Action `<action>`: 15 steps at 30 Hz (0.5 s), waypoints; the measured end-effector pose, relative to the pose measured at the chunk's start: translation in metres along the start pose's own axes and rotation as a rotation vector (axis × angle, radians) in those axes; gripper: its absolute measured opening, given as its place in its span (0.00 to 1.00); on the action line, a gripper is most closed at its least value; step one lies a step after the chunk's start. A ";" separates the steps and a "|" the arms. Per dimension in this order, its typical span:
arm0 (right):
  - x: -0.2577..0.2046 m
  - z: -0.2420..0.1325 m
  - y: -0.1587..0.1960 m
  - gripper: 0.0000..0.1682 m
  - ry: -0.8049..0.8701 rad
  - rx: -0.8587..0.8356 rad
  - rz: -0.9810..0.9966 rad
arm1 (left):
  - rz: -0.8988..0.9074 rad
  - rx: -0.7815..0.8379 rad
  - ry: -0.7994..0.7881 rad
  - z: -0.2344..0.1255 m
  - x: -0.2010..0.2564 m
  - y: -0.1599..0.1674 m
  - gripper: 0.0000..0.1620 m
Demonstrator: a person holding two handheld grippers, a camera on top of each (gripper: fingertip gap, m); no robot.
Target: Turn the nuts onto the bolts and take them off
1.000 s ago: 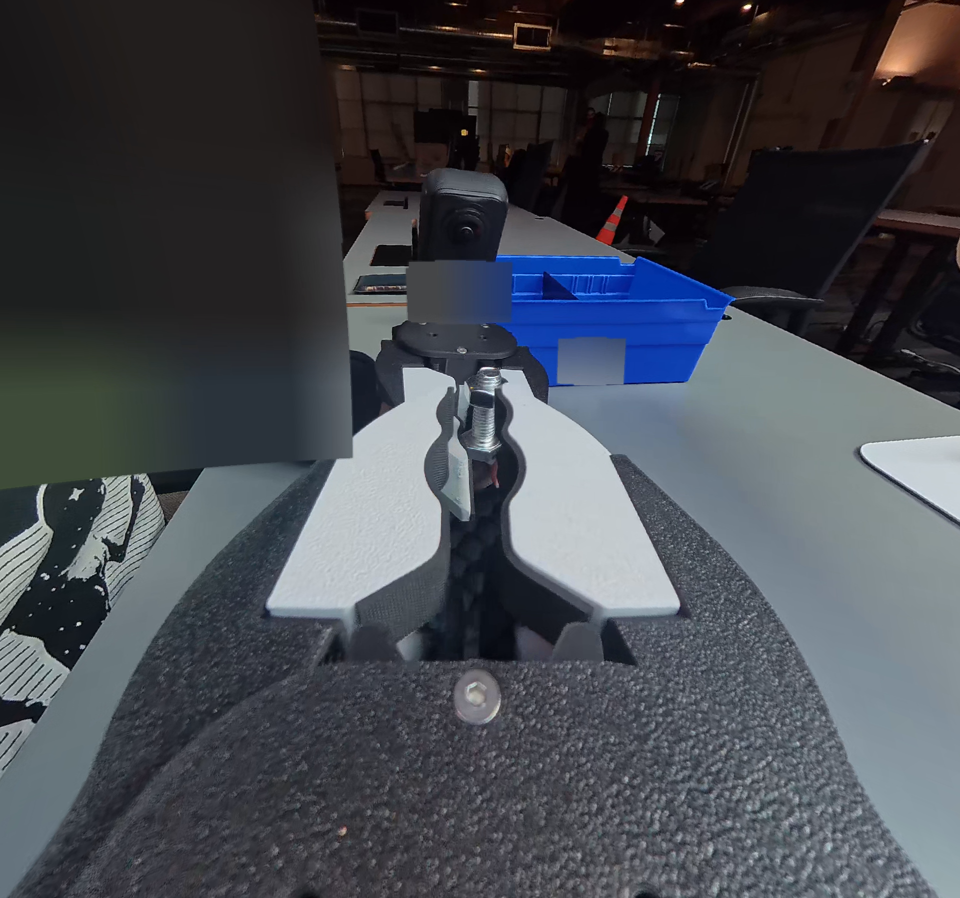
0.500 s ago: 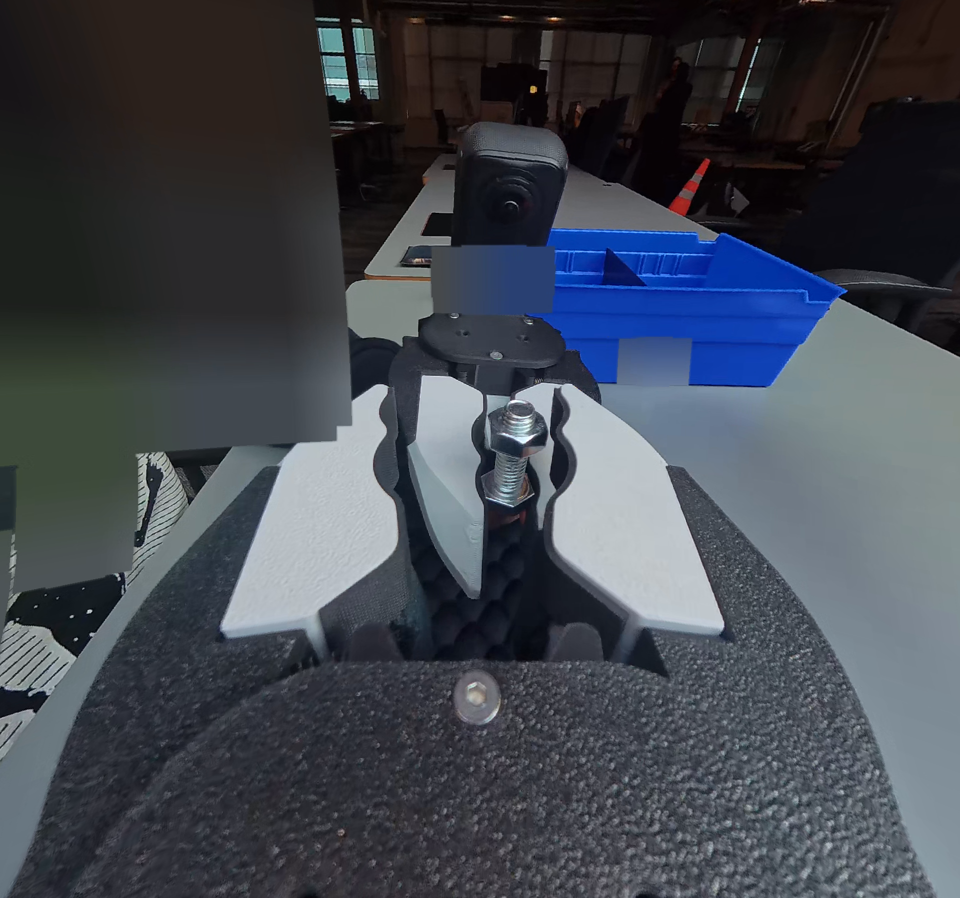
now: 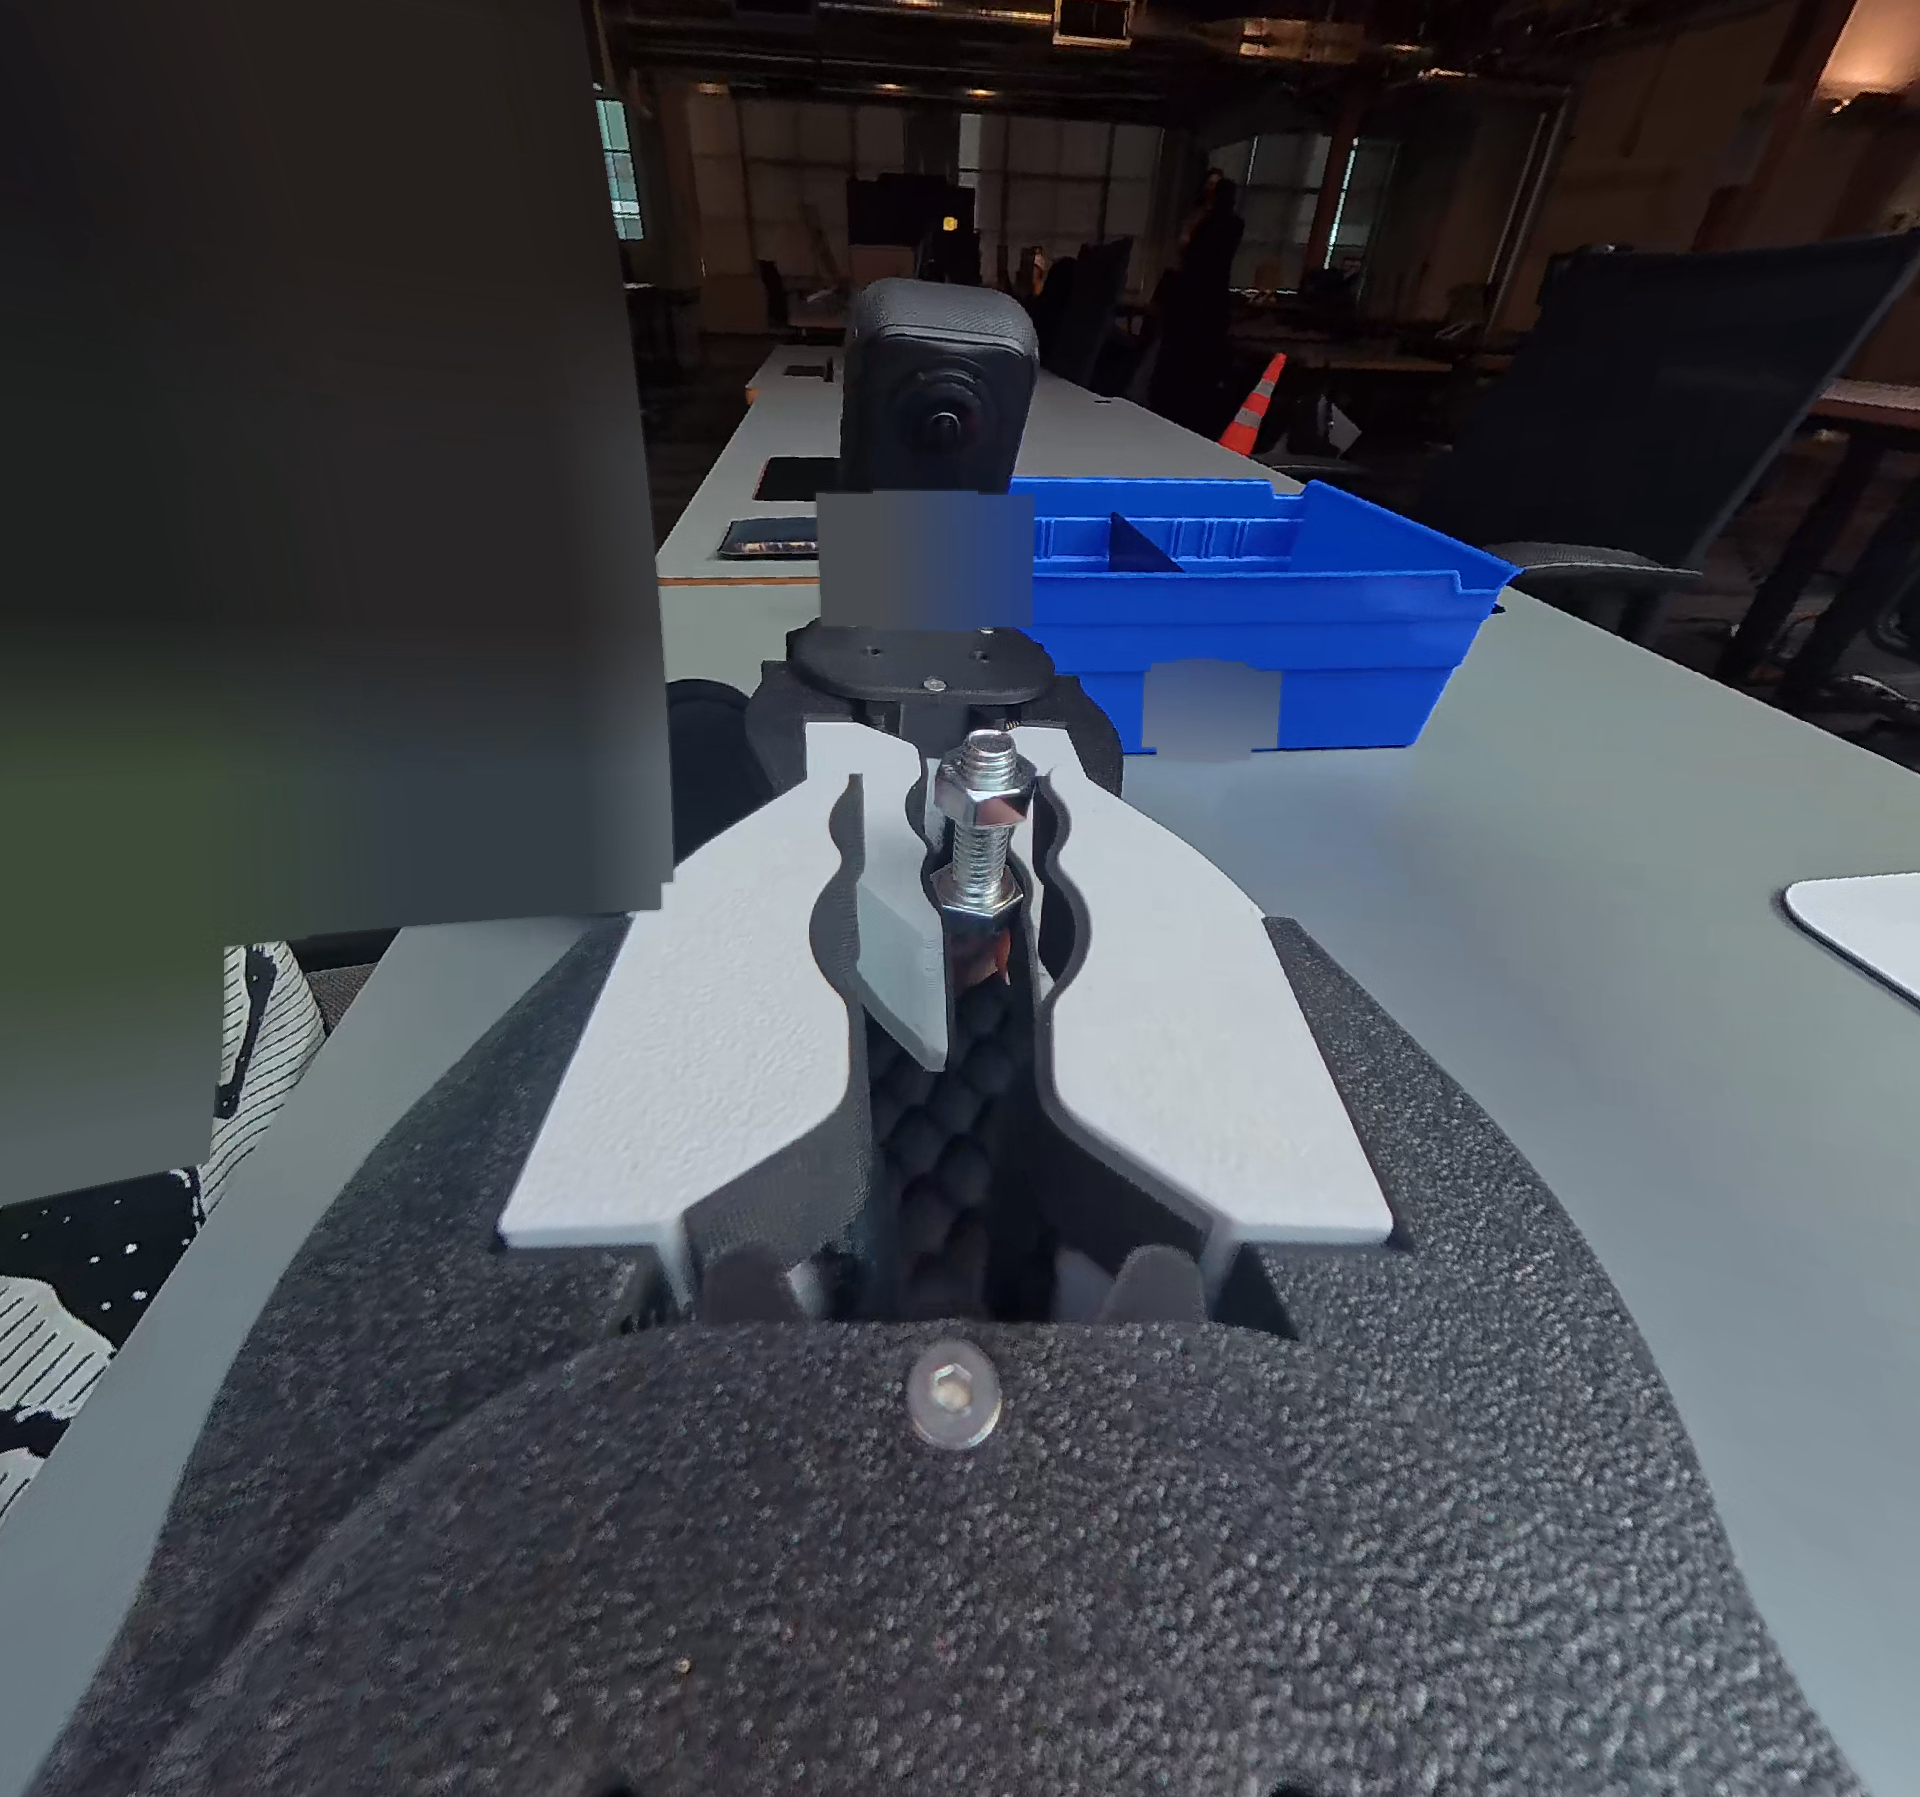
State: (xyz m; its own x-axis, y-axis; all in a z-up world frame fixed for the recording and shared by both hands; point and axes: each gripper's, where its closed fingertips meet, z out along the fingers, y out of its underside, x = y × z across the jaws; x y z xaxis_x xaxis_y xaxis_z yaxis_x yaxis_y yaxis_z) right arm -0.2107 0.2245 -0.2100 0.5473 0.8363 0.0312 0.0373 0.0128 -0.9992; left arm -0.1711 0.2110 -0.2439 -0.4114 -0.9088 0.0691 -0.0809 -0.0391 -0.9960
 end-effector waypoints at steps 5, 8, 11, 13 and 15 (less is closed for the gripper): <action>0.003 -0.009 0.000 0.10 0.031 -0.006 -0.004 | 0.005 -0.004 0.003 0.000 0.001 0.001 0.09; -0.002 -0.015 -0.005 0.03 -0.003 0.025 0.000 | -0.009 0.004 0.001 -0.001 -0.001 0.000 0.09; -0.002 -0.018 -0.006 0.02 -0.002 0.018 -0.008 | -0.002 -0.002 0.002 0.000 0.000 0.000 0.09; 0.000 -0.018 -0.005 0.03 0.006 0.011 -0.011 | -0.002 -0.001 0.001 0.000 0.000 0.000 0.09; 0.003 -0.016 -0.005 0.08 0.015 0.018 -0.009 | -0.004 0.001 0.001 0.000 0.000 0.000 0.09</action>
State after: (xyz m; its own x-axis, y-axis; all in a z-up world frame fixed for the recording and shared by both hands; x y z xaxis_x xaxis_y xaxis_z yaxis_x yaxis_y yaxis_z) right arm -0.1961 0.2181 -0.2042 0.5598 0.8276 0.0408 0.0278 0.0305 -0.9991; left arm -0.1712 0.2115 -0.2440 -0.4123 -0.9082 0.0728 -0.0819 -0.0426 -0.9957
